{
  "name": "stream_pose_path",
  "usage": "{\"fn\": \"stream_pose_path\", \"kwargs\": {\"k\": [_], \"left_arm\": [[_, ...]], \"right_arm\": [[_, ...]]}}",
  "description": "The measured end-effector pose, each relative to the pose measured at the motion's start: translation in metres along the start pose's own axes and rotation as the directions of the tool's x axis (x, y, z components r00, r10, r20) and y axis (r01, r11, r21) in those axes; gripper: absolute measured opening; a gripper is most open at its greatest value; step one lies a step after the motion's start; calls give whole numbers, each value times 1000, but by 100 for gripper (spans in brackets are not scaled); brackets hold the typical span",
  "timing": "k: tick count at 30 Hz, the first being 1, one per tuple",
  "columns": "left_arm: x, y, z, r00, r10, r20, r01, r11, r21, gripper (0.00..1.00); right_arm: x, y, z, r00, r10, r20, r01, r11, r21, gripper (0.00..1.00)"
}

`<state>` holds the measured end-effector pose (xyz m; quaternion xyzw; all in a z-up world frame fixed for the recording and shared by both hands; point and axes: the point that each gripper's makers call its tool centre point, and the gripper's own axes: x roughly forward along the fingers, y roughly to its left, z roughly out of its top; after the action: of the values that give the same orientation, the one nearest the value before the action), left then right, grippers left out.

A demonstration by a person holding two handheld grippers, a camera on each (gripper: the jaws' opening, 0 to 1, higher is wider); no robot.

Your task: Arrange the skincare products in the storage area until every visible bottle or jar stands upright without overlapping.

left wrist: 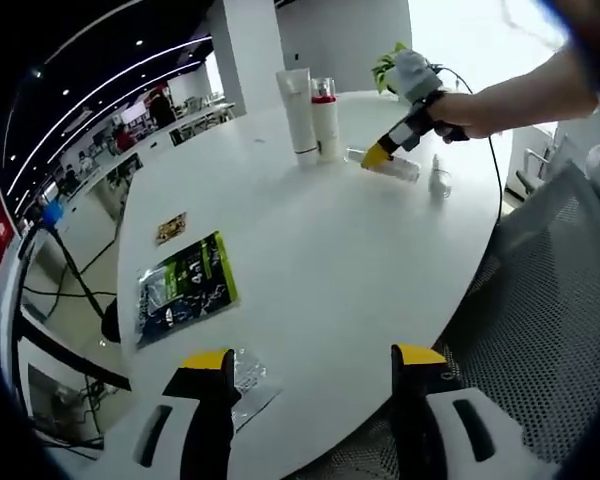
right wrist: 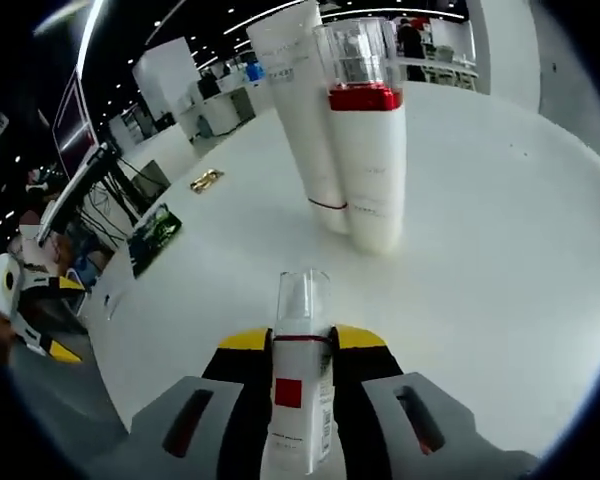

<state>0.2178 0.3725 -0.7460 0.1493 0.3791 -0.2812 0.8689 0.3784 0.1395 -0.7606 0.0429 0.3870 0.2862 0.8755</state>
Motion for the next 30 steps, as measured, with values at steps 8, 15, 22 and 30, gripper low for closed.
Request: {"fn": "stream_pose_path", "kwargs": {"k": [8, 15, 22, 30], "left_arm": [[-8, -39, 78, 957, -124, 261, 198, 939, -282, 66], [-4, -88, 113, 873, -225, 433, 450, 713, -537, 67], [-19, -120, 124, 770, -348, 535, 609, 653, -451, 55], [-26, -111, 126, 773, -314, 551, 576, 711, -404, 36]], "right_arm": [[-40, 79, 37, 951, 228, 210, -241, 970, 37, 20], [-76, 151, 53, 858, 404, 318, -418, 908, -25, 20], [-96, 205, 45, 798, 502, 333, -487, 863, -134, 20], [-97, 224, 35, 786, 533, 315, -502, 846, -179, 20]]}}
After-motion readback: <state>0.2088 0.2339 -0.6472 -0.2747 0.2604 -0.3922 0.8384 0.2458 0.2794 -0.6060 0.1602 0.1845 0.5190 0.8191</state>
